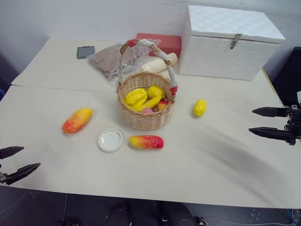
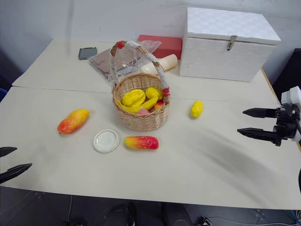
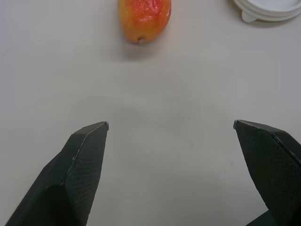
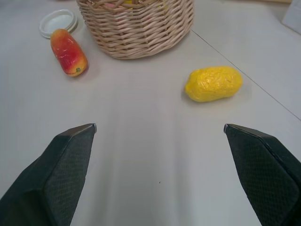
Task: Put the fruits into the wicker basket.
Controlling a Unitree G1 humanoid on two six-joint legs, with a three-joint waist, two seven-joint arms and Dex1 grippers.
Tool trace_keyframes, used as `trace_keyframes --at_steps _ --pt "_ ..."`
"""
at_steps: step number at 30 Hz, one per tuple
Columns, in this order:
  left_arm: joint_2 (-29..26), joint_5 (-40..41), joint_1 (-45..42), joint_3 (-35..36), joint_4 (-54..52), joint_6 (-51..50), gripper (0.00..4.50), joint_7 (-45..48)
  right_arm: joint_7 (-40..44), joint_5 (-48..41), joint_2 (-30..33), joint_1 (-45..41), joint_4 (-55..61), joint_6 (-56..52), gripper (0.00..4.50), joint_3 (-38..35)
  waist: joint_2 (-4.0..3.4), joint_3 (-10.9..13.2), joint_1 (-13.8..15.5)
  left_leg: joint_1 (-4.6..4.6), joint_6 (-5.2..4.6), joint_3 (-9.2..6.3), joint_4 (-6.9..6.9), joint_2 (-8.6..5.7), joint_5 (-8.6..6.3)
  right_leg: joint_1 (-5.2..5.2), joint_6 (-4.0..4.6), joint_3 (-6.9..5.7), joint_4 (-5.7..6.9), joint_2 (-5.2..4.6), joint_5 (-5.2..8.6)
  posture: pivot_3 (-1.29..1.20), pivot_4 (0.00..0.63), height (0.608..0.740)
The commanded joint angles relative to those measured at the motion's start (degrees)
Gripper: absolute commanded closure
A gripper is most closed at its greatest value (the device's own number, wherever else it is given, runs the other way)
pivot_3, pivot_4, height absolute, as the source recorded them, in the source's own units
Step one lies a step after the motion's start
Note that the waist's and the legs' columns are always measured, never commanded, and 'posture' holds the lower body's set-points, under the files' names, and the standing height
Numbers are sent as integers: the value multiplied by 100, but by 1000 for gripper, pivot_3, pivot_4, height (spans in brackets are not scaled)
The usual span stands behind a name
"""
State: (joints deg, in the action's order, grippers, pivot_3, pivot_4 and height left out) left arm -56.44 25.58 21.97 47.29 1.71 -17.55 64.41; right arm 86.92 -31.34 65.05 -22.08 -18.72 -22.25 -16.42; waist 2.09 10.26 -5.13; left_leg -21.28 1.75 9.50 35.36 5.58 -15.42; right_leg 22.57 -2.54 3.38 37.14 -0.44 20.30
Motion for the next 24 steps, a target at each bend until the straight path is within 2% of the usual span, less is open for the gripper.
trace_keyframes --at_steps 1,9,24 --pt "119 119 129 222 -346 -1 0 72 118 3 -8 -15 10 123 12 -83 -3 2 1 0 1 0 0 0 0 0 0 0 0 0 0 0 150 740" --pt "323 145 210 201 -726 -320 0 -138 25 -48 -115 98 62 205 12 -155 -8 5 -64 2 7 -2 18 0 4 0 -10 2 26 2 5 0 150 740" --pt "247 1 -16 23 -506 -414 0 -240 -338 81 -94 177 170 137 12 -252 -12 7 -139 6 3 -5 39 0 4 -1 -9 2 49 2 5 0 150 740"
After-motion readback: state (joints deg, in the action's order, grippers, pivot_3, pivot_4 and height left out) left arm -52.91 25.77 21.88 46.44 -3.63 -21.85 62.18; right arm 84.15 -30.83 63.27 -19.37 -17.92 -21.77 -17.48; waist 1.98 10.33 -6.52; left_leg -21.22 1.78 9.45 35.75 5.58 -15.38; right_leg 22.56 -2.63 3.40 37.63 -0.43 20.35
